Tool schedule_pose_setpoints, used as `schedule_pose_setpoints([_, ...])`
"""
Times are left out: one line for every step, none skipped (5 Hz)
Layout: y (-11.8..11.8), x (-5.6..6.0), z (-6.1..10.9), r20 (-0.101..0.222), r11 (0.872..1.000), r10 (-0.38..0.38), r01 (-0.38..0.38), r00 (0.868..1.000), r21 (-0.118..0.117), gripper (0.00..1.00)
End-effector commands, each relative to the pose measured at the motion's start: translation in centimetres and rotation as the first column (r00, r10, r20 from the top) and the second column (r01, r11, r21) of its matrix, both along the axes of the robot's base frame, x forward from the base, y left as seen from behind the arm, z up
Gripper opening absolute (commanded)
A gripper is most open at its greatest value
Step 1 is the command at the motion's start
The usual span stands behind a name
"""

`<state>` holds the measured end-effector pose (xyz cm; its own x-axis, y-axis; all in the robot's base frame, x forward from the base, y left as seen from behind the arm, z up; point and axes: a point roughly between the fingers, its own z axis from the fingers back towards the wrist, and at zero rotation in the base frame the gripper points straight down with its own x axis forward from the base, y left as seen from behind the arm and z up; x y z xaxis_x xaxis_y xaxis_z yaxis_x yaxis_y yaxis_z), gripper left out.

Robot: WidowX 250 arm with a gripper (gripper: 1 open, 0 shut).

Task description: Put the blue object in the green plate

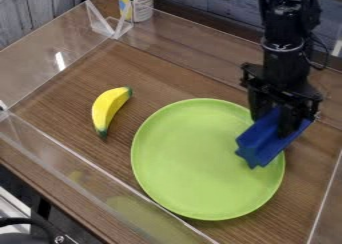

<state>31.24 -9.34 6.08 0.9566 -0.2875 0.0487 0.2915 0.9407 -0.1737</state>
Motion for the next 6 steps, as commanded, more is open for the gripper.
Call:
schedule_pose_setpoints([0.3, 1.2, 1.3, 0.055, 1.0, 0.015, -0.014, 0.998, -0.012, 0.0])
schedule_pose_setpoints([0.4, 1.3, 1.1, 0.053, 1.0, 0.019, -0.018, 0.998, -0.012, 0.0])
schedule_pose_setpoints([0.5, 1.3, 0.8, 0.05, 1.0, 0.021, -0.021, 0.999, -0.011, 0.0])
schedule_pose_setpoints([0.6, 1.5, 0.6, 0.048, 1.0, 0.025, -0.024, 0.999, -0.01, 0.0])
schedule_pose_setpoints([0.8, 1.6, 0.2, 0.044, 1.0, 0.029, -0.028, 0.999, -0.007, 0.0])
schedule_pose_setpoints([0.9, 1.6, 1.3, 0.059, 0.999, 0.032, -0.032, 0.998, -0.007, 1.0])
